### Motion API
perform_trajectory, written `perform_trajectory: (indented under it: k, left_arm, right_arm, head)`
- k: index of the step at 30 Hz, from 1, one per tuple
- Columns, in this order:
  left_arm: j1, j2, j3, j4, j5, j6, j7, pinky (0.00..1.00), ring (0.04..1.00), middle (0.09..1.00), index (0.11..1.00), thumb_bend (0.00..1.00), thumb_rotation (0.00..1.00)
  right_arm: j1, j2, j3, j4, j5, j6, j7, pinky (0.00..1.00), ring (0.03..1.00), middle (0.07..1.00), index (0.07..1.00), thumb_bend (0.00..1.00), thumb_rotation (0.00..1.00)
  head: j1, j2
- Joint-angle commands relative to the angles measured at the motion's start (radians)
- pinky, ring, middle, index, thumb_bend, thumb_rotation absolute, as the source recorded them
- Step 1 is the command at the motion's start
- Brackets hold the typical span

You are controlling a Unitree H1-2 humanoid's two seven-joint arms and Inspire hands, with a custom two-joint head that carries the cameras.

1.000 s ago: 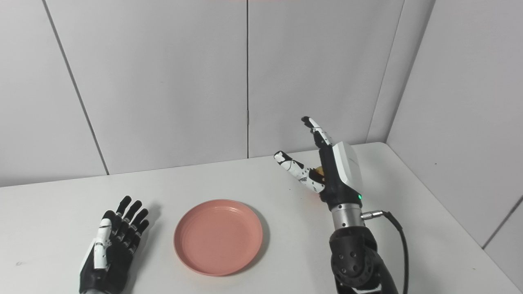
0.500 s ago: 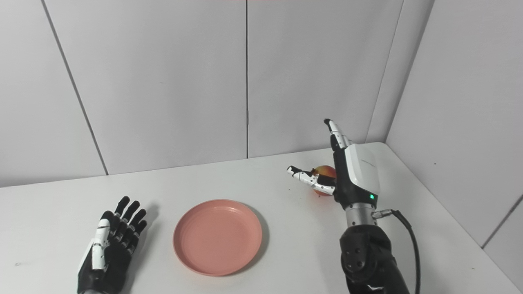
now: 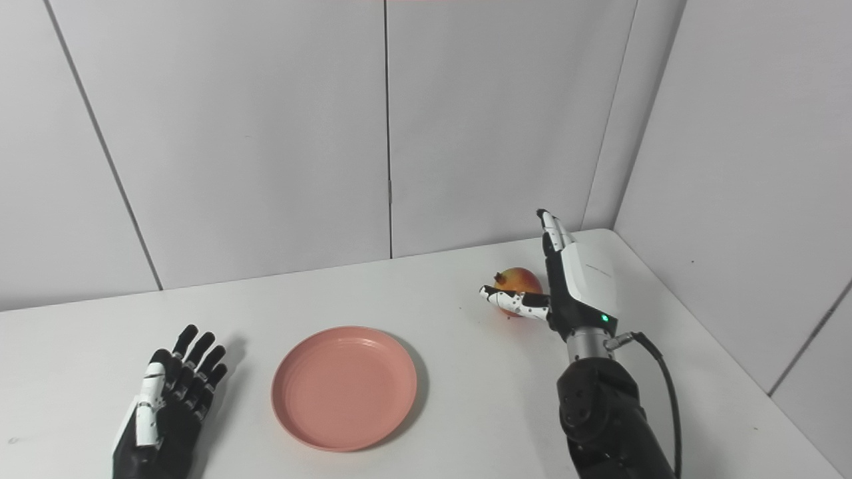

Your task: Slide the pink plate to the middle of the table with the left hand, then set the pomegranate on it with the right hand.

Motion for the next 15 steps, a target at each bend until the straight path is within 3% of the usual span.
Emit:
perform_trajectory:
  k: [1, 15]
  left_arm:
    - [0.023, 0.004, 0.004, 0.018, 0.001, 0.048, 0.02, 0.98, 0.953, 0.964, 0.955, 0.34, 1.0]
    - [0.021, 0.012, 0.008, 0.022, -0.01, 0.048, 0.016, 0.98, 0.951, 0.964, 0.954, 0.35, 1.0]
  right_arm:
    - [-0.051, -0.035, 0.0, 0.005, 0.005, 0.003, -0.007, 0.82, 0.929, 0.963, 0.971, 0.96, 0.5]
    - [-0.123, -0.087, 0.046, 0.185, 0.063, -0.007, 0.013, 0.88, 0.956, 0.974, 0.988, 1.0, 0.49]
  head:
    - [0.001, 0.002]
    - [0.003, 0.019]
